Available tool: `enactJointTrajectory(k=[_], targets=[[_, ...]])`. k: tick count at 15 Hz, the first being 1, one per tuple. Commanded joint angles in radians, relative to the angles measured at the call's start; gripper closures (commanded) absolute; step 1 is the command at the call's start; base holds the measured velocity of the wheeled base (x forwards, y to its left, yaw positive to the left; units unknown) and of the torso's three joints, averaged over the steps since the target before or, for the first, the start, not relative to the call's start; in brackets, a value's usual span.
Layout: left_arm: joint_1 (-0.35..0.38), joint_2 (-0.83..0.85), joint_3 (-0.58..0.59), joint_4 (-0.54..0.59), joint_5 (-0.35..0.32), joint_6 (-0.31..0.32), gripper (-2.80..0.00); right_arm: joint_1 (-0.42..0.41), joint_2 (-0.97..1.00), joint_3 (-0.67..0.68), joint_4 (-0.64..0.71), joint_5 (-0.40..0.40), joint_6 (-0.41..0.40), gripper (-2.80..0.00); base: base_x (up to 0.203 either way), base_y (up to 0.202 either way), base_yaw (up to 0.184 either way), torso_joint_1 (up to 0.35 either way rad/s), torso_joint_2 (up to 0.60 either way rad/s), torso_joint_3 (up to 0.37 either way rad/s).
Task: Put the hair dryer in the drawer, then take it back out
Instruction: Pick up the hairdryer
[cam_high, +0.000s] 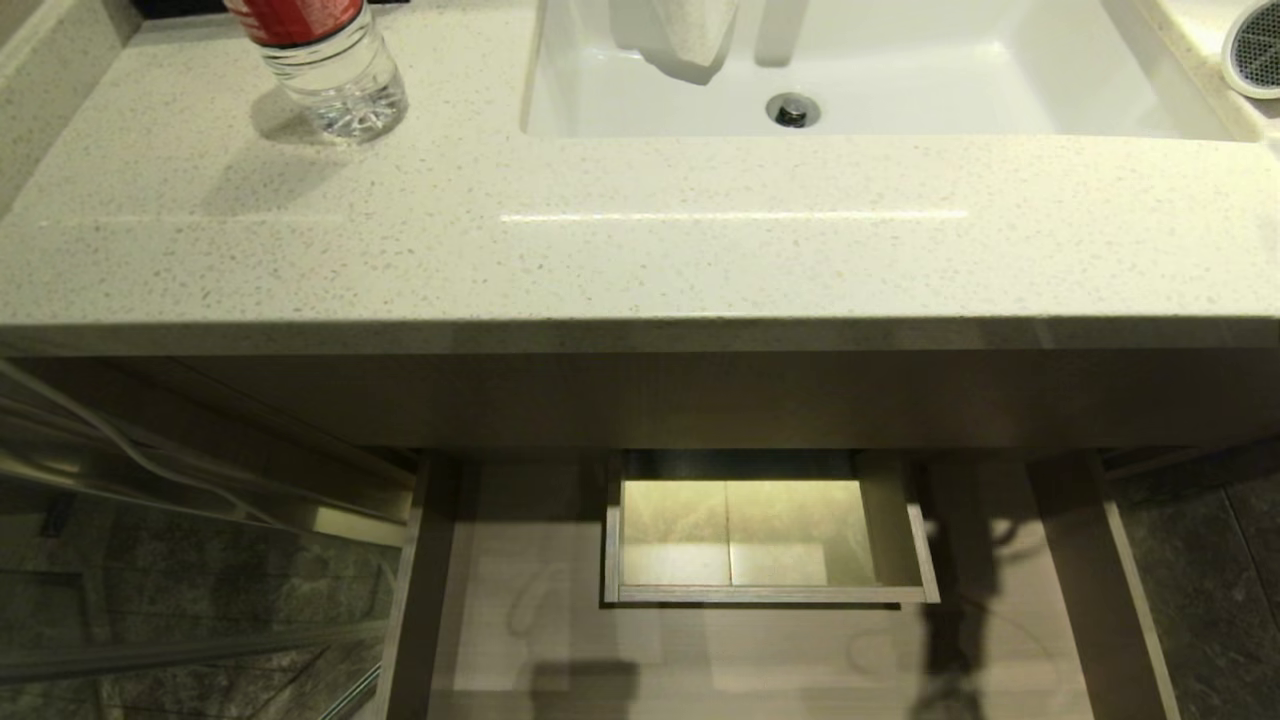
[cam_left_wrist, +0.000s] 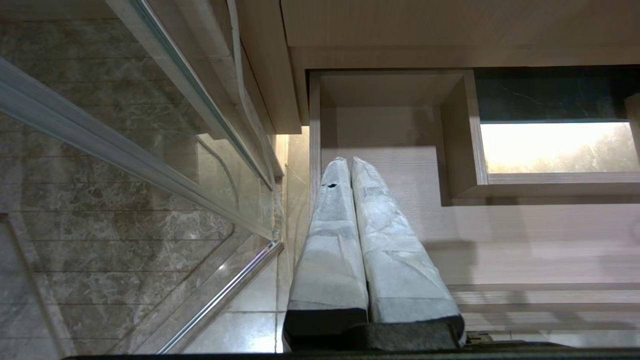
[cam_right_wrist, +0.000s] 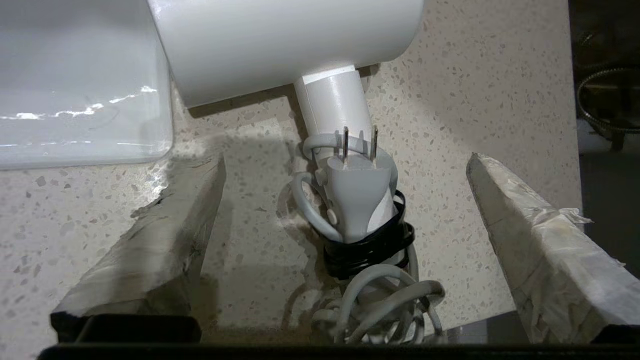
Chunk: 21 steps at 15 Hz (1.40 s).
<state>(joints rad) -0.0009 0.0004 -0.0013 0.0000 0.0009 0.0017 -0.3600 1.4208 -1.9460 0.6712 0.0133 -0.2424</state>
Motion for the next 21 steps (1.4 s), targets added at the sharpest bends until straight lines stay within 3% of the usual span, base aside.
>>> enactJointTrajectory(k=[1,4,6,9,14,16,21], targets=[[0.000,0.000,0.000,0.000,0.001,0.000,0.00,-0.009,-0.007,0.000,0.045,0.089,0.050,-2.80,0.000,0.000,0.000,0.000,0.00,0.000],[0.001,0.000,0.000,0.000,0.001,0.000,0.00,-0.023,0.015,0.005,0.090,0.176,0.192,-2.80,0.000,0.000,0.000,0.000,0.00,0.000],[-0.001,0.000,0.000,0.000,0.001,0.000,0.00,-0.034,0.027,0.004,0.070,0.275,0.209,-2.80,0.000,0.000,0.000,0.000,0.00,0.000],[0.001,0.000,0.000,0.000,0.001,0.000,0.00,-0.064,0.025,0.004,-0.042,0.318,0.111,-2.80,0.000,0.000,0.000,0.000,0.00,0.000],[0.001,0.000,0.000,0.000,0.001,0.000,0.00,-0.098,0.044,0.004,-0.060,0.379,-0.007,-2.80,0.000,0.000,0.000,0.000,0.00,0.000],[0.000,0.000,0.000,0.000,0.001,0.000,0.00,-0.120,0.059,0.002,-0.058,0.381,-0.091,-2.80,0.000,0.000,0.000,0.000,0.00,0.000],[0.001,0.000,0.000,0.000,0.001,0.000,0.00,-0.150,0.093,-0.002,-0.062,0.372,-0.113,-2.80,0.000,0.000,0.000,0.000,0.00,0.000]])
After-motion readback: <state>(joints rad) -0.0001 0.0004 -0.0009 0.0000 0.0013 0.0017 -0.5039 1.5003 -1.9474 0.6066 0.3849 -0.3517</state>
